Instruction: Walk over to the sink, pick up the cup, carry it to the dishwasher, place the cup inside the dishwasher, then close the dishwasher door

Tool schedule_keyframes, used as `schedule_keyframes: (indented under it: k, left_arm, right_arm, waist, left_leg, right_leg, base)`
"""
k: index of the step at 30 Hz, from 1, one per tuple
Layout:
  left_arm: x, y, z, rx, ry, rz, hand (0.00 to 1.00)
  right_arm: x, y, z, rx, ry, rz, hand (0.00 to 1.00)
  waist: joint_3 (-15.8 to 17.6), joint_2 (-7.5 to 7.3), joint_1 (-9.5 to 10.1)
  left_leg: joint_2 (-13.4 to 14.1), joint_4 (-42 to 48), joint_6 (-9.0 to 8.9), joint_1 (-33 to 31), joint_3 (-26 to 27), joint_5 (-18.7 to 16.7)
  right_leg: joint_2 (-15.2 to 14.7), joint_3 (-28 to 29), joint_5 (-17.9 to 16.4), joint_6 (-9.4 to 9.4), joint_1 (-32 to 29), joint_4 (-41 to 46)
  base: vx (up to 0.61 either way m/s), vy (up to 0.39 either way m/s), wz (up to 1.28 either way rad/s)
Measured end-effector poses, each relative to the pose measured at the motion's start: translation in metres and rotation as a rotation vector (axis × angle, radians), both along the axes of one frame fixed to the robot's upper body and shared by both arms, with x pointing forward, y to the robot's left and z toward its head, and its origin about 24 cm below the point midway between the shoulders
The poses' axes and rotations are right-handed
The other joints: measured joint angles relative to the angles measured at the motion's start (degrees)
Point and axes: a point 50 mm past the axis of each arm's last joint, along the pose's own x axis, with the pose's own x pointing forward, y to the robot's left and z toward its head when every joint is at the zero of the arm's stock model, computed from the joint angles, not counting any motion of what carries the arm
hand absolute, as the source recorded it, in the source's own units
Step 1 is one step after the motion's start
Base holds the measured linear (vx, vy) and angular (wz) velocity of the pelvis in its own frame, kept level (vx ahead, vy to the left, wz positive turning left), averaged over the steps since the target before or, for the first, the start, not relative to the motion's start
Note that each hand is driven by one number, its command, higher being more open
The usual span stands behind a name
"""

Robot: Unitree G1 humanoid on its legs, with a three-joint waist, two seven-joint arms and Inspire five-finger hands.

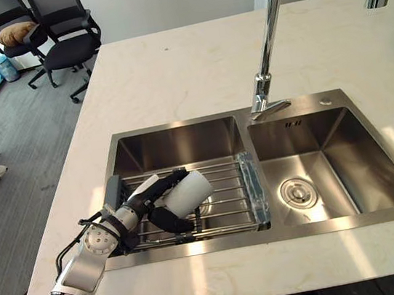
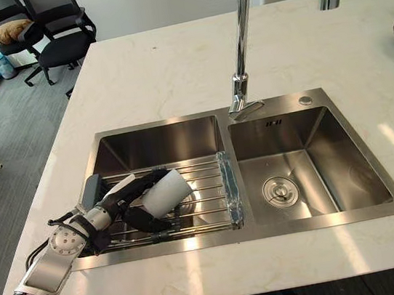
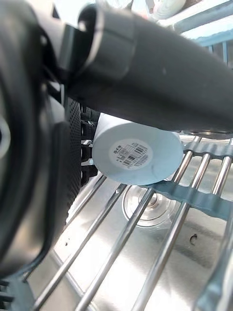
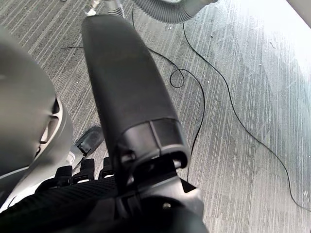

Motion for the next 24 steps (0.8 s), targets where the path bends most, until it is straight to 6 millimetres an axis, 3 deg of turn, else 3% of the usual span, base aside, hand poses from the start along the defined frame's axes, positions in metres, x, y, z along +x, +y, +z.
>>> schedule_keyframes:
  k: [19,20,24]
  left_arm:
    - [0.0022,-0.0077,-0.0058,-0.083,0.043,0.106,1.0]
    - [0.0024,-0.0081,-0.0059,-0.066,0.036,0.103,0.0]
    - [0.0069,-0.0081,-0.0004,0.042,-0.016,0.081,0.0]
  right_arm:
    - [0.0002,0.0007,-0.0001,-0.006,0.002,0.012,1.0]
    - [0.0003,0.0008,-0.0001,-0.006,0.002,0.013,1.0]
    - [0.0007,0.0013,-0.0002,-0.007,0.005,0.022,1.0]
  waist:
    - [0.1,-0.13,0.04]
    - [0.1,-0.16,0.04]
    - [0.1,-0.25,0.03]
  left_leg:
    - [0.0,0.2,0.03,-0.1,-0.1,0.0]
    - [0.0,0.2,0.03,-0.1,-0.1,0.0]
    - [0.0,0.2,0.03,-0.1,-0.1,0.0]
  right_leg:
    - [0.0,0.0,0.0,0.03,0.0,0.0]
    - [0.0,0.0,0.0,0.03,0.0,0.0]
    - [0.0,0.0,0.0,0.02,0.1,0.0]
  base:
    - [0.0,0.0,0.0]
    - [0.0,0.0,0.0]
    - [0.0,0.0,0.0]
